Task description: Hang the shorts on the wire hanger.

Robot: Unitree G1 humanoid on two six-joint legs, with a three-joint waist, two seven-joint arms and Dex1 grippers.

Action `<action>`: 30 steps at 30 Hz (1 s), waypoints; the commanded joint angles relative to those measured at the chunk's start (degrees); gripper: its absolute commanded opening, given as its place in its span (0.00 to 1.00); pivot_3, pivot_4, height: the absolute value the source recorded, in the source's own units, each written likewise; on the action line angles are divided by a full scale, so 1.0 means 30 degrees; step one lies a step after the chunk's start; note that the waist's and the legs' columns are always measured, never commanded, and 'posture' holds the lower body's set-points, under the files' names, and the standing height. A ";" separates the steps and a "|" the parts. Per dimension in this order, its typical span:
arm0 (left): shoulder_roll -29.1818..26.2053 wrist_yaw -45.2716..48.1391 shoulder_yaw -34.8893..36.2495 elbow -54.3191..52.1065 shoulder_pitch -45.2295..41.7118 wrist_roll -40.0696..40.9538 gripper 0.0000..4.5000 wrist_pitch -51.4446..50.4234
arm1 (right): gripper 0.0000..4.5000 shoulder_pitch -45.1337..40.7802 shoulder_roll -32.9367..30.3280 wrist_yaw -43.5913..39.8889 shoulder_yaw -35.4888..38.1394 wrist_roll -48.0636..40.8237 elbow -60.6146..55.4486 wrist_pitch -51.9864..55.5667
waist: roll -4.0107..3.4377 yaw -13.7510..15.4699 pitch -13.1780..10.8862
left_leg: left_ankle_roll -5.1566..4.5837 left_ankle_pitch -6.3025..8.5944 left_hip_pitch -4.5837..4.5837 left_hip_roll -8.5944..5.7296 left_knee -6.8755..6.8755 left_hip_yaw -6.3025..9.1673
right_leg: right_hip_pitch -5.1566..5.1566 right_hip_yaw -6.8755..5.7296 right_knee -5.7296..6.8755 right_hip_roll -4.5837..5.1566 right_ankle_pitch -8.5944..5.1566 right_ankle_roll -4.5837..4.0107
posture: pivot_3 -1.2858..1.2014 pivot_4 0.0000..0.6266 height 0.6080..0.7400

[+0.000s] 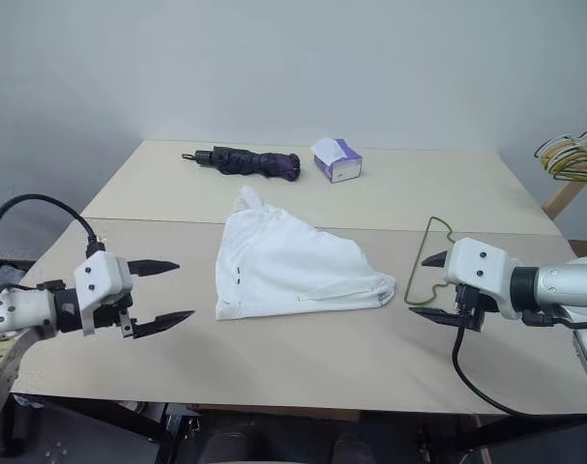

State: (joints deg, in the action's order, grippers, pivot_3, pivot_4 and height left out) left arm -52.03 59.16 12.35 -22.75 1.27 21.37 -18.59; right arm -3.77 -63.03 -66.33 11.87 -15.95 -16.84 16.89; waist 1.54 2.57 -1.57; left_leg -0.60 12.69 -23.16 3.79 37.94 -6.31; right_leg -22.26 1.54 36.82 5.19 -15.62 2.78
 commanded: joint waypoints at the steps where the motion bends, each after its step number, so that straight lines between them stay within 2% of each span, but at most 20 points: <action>1: -0.0474 0.0151 0.0459 -0.0550 -0.0414 0.0544 1.00 -0.0431 | 1.00 -0.0319 -0.0287 0.0019 0.0508 -0.0052 -0.0245 -0.0207 | 0.0000 -0.0008 0.0000 | 0.0000 0.0000 0.0001 0.0000 0.0000 0.0000 | 0.0000 0.0001 0.0000 0.0000 0.0000 0.0001 | 0.56 0.00 1.00; 6: -0.0116 -0.0426 0.0650 -0.0814 -0.1033 0.1183 1.00 -0.0996 | 1.00 -0.0361 -0.0229 0.0104 0.0410 0.0004 -0.0227 -0.0242 | 0.0001 -0.0012 0.0001 | 0.0000 0.0000 -0.0001 -0.0001 0.0000 0.0001 | 0.0002 0.0000 0.0000 0.0000 0.0001 0.0003 | 0.56 0.00 1.00; 18: -0.0408 -0.0066 -0.0193 0.0469 -0.0915 -0.0232 1.00 0.0067 | 1.00 -0.0154 -0.0087 0.0363 0.0434 0.0113 -0.0406 -0.0100 | 0.0000 -0.0142 0.0001 | 0.0000 0.0000 0.0002 0.0000 0.0000 0.0000 | -0.0002 0.0001 0.0001 -0.0001 0.0000 0.0000 | 0.54 0.00 1.00; 24: -0.0590 0.2151 -0.1532 0.2569 -0.1639 -0.0350 1.00 0.0965 | 1.00 0.0701 0.0177 0.0773 0.0670 0.0159 -0.0960 0.0028 | -0.0001 -0.0154 0.0001 | 0.0002 0.0001 0.0000 0.0000 0.0000 -0.0001 | -0.0006 -0.0003 0.0001 0.0000 -0.0003 -0.0004 | 0.53 0.00 1.00; 30: 0.0256 0.3889 -0.3825 0.6316 -0.3611 -0.1396 1.00 0.3185 | 1.00 0.0651 0.0675 0.1472 0.0281 0.0128 -0.1527 0.0399 | -0.0006 -0.0216 0.0004 | 0.0002 0.0000 0.0004 0.0001 0.0000 -0.0003 | -0.0005 -0.0003 0.0008 -0.0003 -0.0002 -0.0008 | 0.53 0.00 1.00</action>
State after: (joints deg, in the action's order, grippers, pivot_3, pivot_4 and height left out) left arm -51.70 69.36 1.93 -5.26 -7.61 17.73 -10.97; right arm -1.14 -60.98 -62.85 11.85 -15.13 -19.91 17.59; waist 1.52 1.92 -1.56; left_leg -0.60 12.69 -23.17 3.79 37.94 -6.32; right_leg -22.28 1.53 36.85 5.19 -15.62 2.77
